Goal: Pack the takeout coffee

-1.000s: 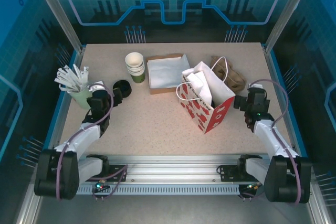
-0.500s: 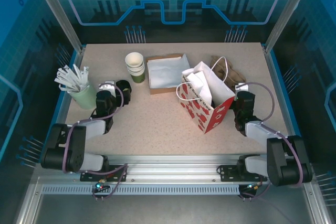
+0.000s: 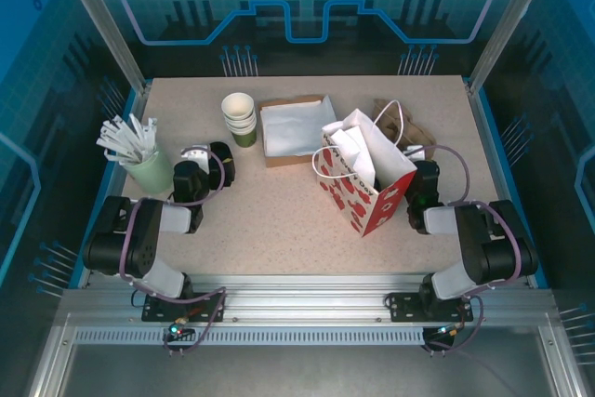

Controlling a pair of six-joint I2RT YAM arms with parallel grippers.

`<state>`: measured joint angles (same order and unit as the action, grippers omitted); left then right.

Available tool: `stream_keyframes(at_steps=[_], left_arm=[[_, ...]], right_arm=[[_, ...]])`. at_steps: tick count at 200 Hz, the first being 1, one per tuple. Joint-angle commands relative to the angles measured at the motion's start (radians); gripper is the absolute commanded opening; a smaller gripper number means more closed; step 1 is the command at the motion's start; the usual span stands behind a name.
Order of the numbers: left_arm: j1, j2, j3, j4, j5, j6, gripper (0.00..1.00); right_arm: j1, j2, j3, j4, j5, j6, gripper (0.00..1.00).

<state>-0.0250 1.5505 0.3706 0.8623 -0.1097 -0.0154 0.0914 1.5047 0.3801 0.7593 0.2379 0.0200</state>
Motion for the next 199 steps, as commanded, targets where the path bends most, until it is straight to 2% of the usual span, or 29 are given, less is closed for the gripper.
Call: stream_keyframes(at_steps=[1, 199], left_arm=[[0.013, -0.003, 0.016, 0.037, 0.024, 0.019, 0.99], [0.013, -0.003, 0.017, 0.040, 0.024, 0.021, 0.99]], right_arm=[[-0.019, -0.005, 0.027, 0.037, -0.036, 0.017, 1.00], [-0.001, -0.001, 0.031, 0.032, -0.027, -0.001, 1.00]])
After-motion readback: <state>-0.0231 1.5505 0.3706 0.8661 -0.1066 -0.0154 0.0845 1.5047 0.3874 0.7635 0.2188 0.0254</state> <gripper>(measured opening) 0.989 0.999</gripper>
